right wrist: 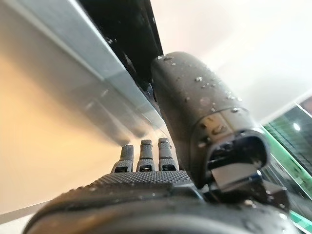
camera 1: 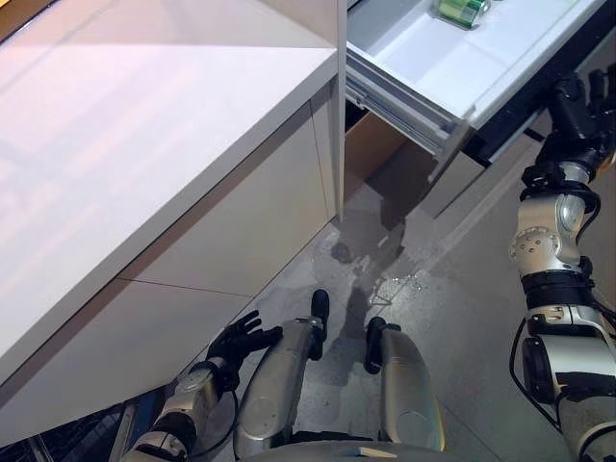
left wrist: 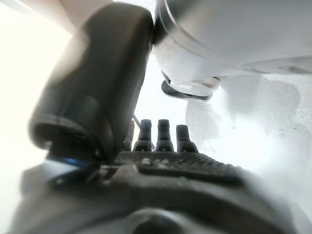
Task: Put drinks into fridge and close the fridge
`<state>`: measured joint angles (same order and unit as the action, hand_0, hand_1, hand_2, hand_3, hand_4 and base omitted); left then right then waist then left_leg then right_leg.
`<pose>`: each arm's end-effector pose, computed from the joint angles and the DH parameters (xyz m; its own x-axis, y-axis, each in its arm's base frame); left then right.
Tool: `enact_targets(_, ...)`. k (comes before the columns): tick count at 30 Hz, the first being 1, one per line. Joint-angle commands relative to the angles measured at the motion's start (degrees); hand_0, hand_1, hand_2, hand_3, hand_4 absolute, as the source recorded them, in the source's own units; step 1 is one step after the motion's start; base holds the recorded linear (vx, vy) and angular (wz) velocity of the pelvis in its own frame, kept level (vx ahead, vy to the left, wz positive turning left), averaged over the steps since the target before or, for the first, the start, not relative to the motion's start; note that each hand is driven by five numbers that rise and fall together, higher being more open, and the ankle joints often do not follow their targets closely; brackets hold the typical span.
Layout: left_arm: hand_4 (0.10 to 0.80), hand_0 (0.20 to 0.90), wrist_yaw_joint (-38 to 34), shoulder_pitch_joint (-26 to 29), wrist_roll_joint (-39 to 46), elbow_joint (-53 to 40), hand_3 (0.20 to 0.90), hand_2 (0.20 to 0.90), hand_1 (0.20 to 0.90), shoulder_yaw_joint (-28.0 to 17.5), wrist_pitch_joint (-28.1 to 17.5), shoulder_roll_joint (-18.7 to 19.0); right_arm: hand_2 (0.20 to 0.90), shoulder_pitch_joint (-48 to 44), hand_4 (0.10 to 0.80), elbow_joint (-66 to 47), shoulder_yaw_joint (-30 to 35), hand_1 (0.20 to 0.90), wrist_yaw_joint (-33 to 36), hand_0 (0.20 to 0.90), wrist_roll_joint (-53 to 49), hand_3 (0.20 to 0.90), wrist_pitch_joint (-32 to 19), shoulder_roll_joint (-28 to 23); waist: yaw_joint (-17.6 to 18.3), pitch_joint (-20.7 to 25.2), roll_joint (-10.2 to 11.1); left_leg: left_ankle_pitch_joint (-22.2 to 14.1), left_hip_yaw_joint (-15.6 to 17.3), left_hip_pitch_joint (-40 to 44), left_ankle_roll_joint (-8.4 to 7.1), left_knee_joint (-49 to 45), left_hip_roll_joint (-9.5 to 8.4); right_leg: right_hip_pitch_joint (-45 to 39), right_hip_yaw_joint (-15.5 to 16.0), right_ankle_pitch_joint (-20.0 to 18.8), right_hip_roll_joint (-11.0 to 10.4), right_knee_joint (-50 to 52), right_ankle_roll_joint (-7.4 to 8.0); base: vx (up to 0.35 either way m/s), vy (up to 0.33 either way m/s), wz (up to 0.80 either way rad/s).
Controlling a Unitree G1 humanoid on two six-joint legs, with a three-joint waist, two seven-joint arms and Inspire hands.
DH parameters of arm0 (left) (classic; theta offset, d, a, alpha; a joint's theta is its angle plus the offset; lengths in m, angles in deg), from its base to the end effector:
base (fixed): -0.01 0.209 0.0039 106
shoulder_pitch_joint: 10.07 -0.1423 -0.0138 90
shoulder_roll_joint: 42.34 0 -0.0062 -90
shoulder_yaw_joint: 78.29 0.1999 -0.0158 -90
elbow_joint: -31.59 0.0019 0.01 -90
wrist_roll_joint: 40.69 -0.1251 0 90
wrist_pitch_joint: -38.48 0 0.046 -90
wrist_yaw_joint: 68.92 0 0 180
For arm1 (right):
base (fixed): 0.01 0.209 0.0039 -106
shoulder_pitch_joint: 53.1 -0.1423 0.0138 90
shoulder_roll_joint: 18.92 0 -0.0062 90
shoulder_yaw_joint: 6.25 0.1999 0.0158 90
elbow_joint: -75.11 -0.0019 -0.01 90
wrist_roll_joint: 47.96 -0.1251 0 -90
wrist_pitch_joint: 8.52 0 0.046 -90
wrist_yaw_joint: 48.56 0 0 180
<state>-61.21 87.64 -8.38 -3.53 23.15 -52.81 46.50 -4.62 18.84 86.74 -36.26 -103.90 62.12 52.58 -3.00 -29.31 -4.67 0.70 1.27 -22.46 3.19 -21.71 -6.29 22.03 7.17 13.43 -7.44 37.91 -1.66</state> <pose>0.1562 0.2120 -0.0852 0.7067 -0.0500 -0.7058 -0.1209 0.9743 -0.1901 0.3077 -0.2833 0.1753 0.7895 -0.4789 0.3838 0.2184 0.8036 0.5536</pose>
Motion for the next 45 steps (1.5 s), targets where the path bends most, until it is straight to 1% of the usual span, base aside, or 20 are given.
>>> enact_targets(1, 0.800, 0.900, 1.1, -6.4, -0.3, -1.9, 0.900, 0.900, 0.900, 3.4, 0.4, 2.5, 0.900, -11.7, 0.800, -3.9, -10.5, 0.900, -13.1, 0.900, -0.5, 0.900, 2.8, -1.5, -5.0, 1.4, 0.5, -10.3, -2.2, 4.0, 2.80, -6.5, -1.20, -2.1, 1.6, -3.0, 0.5, -3.8, -0.99, 0.021, 0.018, 0.12)
enact_targets(5, 0.800, 0.900, 2.3, -6.2, -0.5, -2.5, 0.900, 0.900, 0.900, 5.1, -0.4, 2.4, 0.900, -14.6, 0.800, -2.5, -11.9, 0.900, -14.0, 0.900, -3.6, 0.900, 3.4, -0.5, -6.1, 1.7, 0.1, -7.9, -3.9, 5.5, 1.91, -2.3, -1.01, -4.0, 2.4, -4.2, 0.4, -7.5, -0.34, 0.015, 0.017, 0.27)
enact_targets(8, 0.800, 0.900, 2.5, -6.1, -0.3, -2.8, 0.900, 0.900, 0.900, 6.1, -1.1, 2.3, 0.900, -15.6, 0.800, -1.7, -12.5, 0.900, -13.6, 0.900, -3.4, 0.900, 3.2, 0.4, -6.8, 2.0, -0.1, -6.8, -4.7, 6.4, 1.63, 0.1, -1.00, -5.0, 3.1, -4.9, 0.3, -9.8, 0.08, 0.003, 0.022, 0.29)
enact_targets(11, 0.800, 0.900, 2.5, -6.4, -1.1, -2.2, 0.900, 0.900, 0.900, 6.3, -1.4, 2.3, 0.900, -15.8, 0.800, -0.8, -12.8, 0.900, -13.6, 0.900, -3.6, 0.900, 2.5, 1.4, -7.5, 2.5, -0.1, -5.7, -5.4, 7.7, 1.34, 2.5, -1.11, -6.6, 4.0, -6.1, 0.3, -12.9, 0.68, 0.042, 0.028, 0.31)
enact_targets(14, 0.800, 0.900, 2.4, -6.8, -2.4, -0.8, 0.900, 0.900, 0.900, 5.8, -1.6, 2.8, 0.900, -15.5, 0.800, -0.8, -13.0, 0.900, -12.6, 0.900, -3.0, 0.900, 2.4, 2.3, -7.9, 3.1, 0.4, -4.9, -5.6, 8.9, 1.16, 4.7, -1.05, -8.2, 4.6, -7.7, 0.5, -16.5, 1.60, 0.059, 0.016, 0.25)
enact_targets(15, 0.800, 0.900, 2.4, -6.8, -2.5, -0.6, 0.900, 0.900, 0.900, 5.7, -1.6, 2.8, 0.900, -15.5, 0.800, -0.7, -13.0, 0.900, -12.6, 0.900, -2.9, 0.900, 2.4, 2.3, -7.9, 3.2, 0.5, -4.9, -5.6, 9.0, 1.13, 5.0, -1.04, -8.3, 4.7, -7.9, 0.5, -16.9, 1.70, 0.066, 0.029, 0.09)
enact_targets(17, 0.800, 0.900, 2.3, -7.3, -3.4, 0.5, 0.900, 0.900, 0.900, 5.1, -1.8, 3.0, 0.900, -14.9, 0.800, -0.3, -12.9, 0.900, -12.2, 0.900, -2.9, 0.900, 2.2, 2.5, -7.9, 3.8, 1.0, -4.5, -5.3, 10.2, 0.99, 6.9, -0.74, -9.5, 4.8, -9.2, 0.6, -19.9, 2.45, 0.071, 0.038, 0.11)
enact_targets(23, 0.800, 0.900, 3.3, -7.4, -3.8, 1.7, 0.900, 0.900, 0.900, 4.7, -2.4, 3.0, 0.900, -14.7, 0.800, 0.7, -12.1, 0.900, -11.7, 0.900, -3.8, 0.900, 1.5, 2.1, -7.3, 4.8, 1.6, -3.9, -3.6, 11.8, 0.97, 9.8, -0.46, -10.6, 4.2, -11.8, 0.8, -24.4, 3.80, 0.035, 0.050, 0.06)
enact_targets(28, 0.800, 0.900, 4.0, -6.7, -4.1, 1.8, 0.900, 0.900, 0.900, 4.6, -2.7, 3.1, 0.900, -13.8, 0.800, 0.2, -11.2, 0.900, -10.9, 0.900, -4.1, 0.900, 0.6, 2.0, -6.5, 5.0, 2.0, -4.4, -2.2, 11.7, 1.37, 9.4, -0.57, -10.3, 3.4, -12.6, 0.6, -24.9, 4.28, 0.002, 0.022, -0.02)
enact_targets(31, 0.800, 0.900, 4.1, -6.3, -4.8, 1.9, 0.900, 0.900, 0.900, 4.0, -2.1, 3.1, 0.900, -11.0, 0.800, -0.5, -10.0, 0.900, -9.7, 0.900, -2.9, 0.900, 0.5, 2.7, -5.8, 5.7, 2.6, -4.9, -1.5, 12.3, 1.53, 9.3, -0.53, -11.1, 2.7, -12.9, 0.8, -25.6, 4.58, 0.043, -0.001, -0.08)
enact_targets(34, 0.800, 0.900, 3.8, -6.7, -5.8, 2.0, 0.900, 0.900, 0.900, 3.2, -1.6, 3.0, 0.900, -4.6, 0.800, -3.0, -9.2, 0.900, -9.6, 0.900, -2.1, 0.900, 1.4, 4.1, -4.6, 7.0, 3.4, -4.8, -0.9, 14.0, 1.47, 11.0, -0.09, -12.6, 2.0, -13.3, 1.4, -27.1, 4.93, 0.069, -0.037, -0.13)
enact_targets(35, 0.800, 0.900, 3.6, -7.1, -6.1, 2.0, 0.900, 0.900, 0.900, 2.8, -1.4, 3.0, 0.900, -1.2, 0.800, -4.4, -8.7, 0.900, -10.0, 0.900, -1.8, 0.900, 2.1, 4.9, -4.1, 7.6, 3.8, -4.7, -0.6, 14.7, 1.40, 11.9, 0.17, -13.1, 1.8, -13.5, 1.6, -27.8, 5.06, 0.089, -0.086, -0.19)
enact_targets(37, 0.800, 0.900, 3.1, -7.7, -7.2, 2.1, 0.900, 0.900, 0.900, 1.6, -0.6, 2.7, 0.900, 8.9, 0.800, -8.1, -8.3, 0.900, -10.6, 0.900, 0.3, 0.900, 4.4, 7.8, -2.4, 9.6, 4.5, -3.9, 0.2, 16.5, 1.12, 14.8, 0.96, -14.3, 1.3, -13.8, 2.3, -29.5, 5.26, 0.086, -0.116, -0.25)
enact_targets(39, 0.800, 0.900, 3.0, -8.3, -8.0, 2.1, 0.900, 0.900, 0.900, 0.9, -0.1, 2.5, 0.900, 16.3, 0.800, -9.7, -8.3, 0.900, -12.1, 0.900, 3.4, 0.900, 5.0, 10.0, -1.2, 11.0, 4.7, -3.6, 0.7, 18.0, 0.97, 16.8, 1.48, -15.1, 0.8, -13.5, 3.0, -30.3, 5.16, 0.076, -0.095, -0.23)
enact_targets(40, 0.800, 0.900, 2.8, -9.0, -8.5, 2.3, 0.900, 0.900, 0.900, 0.5, -0.2, 2.3, 0.900, 22.2, 0.800, -10.1, -7.9, 0.900, -13.6, 0.900, 4.9, 0.900, 5.5, 10.9, -0.2, 12.0, 4.8, -3.6, 1.2, 19.3, 0.76, 18.0, 1.87, -16.0, 0.5, -13.1, 3.6, -30.8, 5.07, 0.081, -0.105, -0.24)
enact_targets(41, 0.800, 0.900, 2.7, -9.5, -8.8, 2.5, 0.900, 0.900, 0.900, 0.0, -0.2, 2.0, 0.900, 26.1, 0.800, -10.0, -7.7, 0.900, -14.5, 0.900, 6.2, 0.900, 6.5, 11.7, 0.4, 13.0, 4.9, -3.5, 1.5, 19.8, 0.61, 18.8, 2.08, -16.4, 0.3, -13.0, 3.9, -31.5, 4.99, 0.073, -0.102, -0.28)
enact_targets(43, 0.800, 0.900, 2.6, -10.1, -9.1, 2.5, 0.900, 0.900, 0.900, -0.7, -0.1, 1.6, 0.900, 31.6, 0.800, -8.8, -8.1, 0.900, -15.0, 0.900, 9.2, 0.900, 8.2, 13.2, 1.6, 14.4, 4.9, -3.5, 2.2, 21.3, 0.33, 19.9, 2.63, -17.6, 0.2, -12.2, 4.7, -31.8, 4.58, 0.049, -0.099, -0.23)
enact_targets(44, 0.800, 0.900, 2.5, -10.1, -9.0, 2.5, 0.900, 0.900, 0.900, -0.8, 0.0, 1.5, 0.900, 32.4, 0.800, -8.5, -8.2, 0.900, -15.3, 0.900, 9.8, 0.900, 8.0, 13.5, 1.8, 14.7, 5.0, -3.4, 2.3, 21.2, 0.29, 20.0, 2.67, -17.6, 0.2, -12.3, 4.8, -31.9, 4.53, 0.051, -0.111, -0.17)
enact_targets(45, 0.800, 0.900, 2.6, -10.3, -9.0, 2.5, 0.900, 0.900, 0.900, -1.3, 0.4, 1.2, 0.900, 35.5, 0.800, -6.8, -8.9, 0.900, -16.0, 0.900, 13.3, 0.900, 8.3, 14.5, 2.5, 15.7, 5.1, -3.5, 2.8, 21.8, 0.10, 20.0, 2.92, -18.3, 0.3, -11.9, 5.1, -32.1, 4.27, 0.043, -0.095, -0.26)
